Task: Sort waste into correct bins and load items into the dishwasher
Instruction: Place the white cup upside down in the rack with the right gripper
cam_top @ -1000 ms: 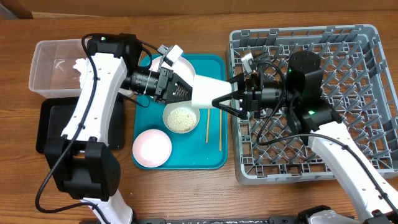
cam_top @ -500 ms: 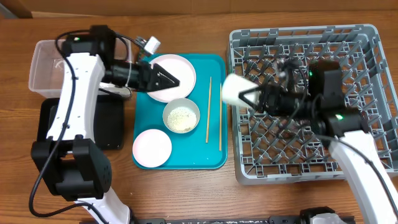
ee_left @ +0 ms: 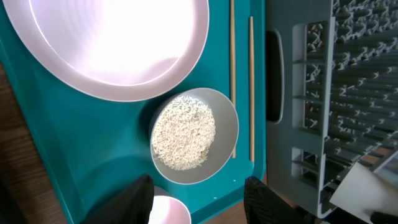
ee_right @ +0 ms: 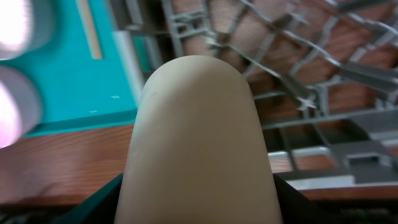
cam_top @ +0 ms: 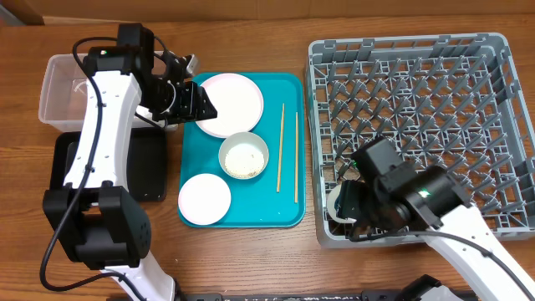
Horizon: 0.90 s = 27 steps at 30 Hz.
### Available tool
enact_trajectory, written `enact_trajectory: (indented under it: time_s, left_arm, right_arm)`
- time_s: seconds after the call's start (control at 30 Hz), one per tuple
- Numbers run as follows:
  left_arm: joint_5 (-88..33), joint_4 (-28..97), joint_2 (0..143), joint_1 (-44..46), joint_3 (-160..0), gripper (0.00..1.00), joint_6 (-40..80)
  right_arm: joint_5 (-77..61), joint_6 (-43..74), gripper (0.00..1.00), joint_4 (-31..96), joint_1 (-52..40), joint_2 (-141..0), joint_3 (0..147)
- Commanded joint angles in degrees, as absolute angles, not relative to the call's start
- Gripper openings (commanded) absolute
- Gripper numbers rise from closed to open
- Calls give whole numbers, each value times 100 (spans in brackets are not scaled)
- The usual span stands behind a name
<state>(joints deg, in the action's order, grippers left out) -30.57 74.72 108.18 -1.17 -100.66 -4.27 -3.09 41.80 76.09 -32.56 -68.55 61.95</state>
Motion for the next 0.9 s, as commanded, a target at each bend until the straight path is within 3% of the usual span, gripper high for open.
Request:
enact_trajectory:
  time_s: [0.0,0.07,0.13,0.17,0.2,0.5,0.73,0.87]
  left_arm:
    - [-2698,7439,10822,36,-10158,49,-314]
    - [-2644,7450,10822,99,-10158,49,-314]
    - [-2633,7448,10822,211,-10158,50,-316]
    - [-2630,7446,10822,298,-10158,50,-318]
    - [-2598,7448,10822,357,-10158,50,-316]
    - [-1503,7771,10822,1647,-10143,44,333]
    - [213,7502,10833,2950,-9773,52,1087]
    - [757,6608,10836,3369,-8805,52,1531]
  right_arm:
    - [189,4521,52,7642,-3339,-7260,6340]
    - [185,4517,53,7642,-3339,-7526,6340]
    - [167,4495,72,7638,-3339,-7719,6340]
    - [165,4499,96,7612,-3339,-7802,6340]
    - [156,4499,100,7572,-3336,-7813,6344]
    - [191,3544,100,7703,-2528,-7773,8265]
    - [191,3271,100,7642,-1811,-7780,8536]
    - [193,3251,100,7631,-1599,-7780,8536]
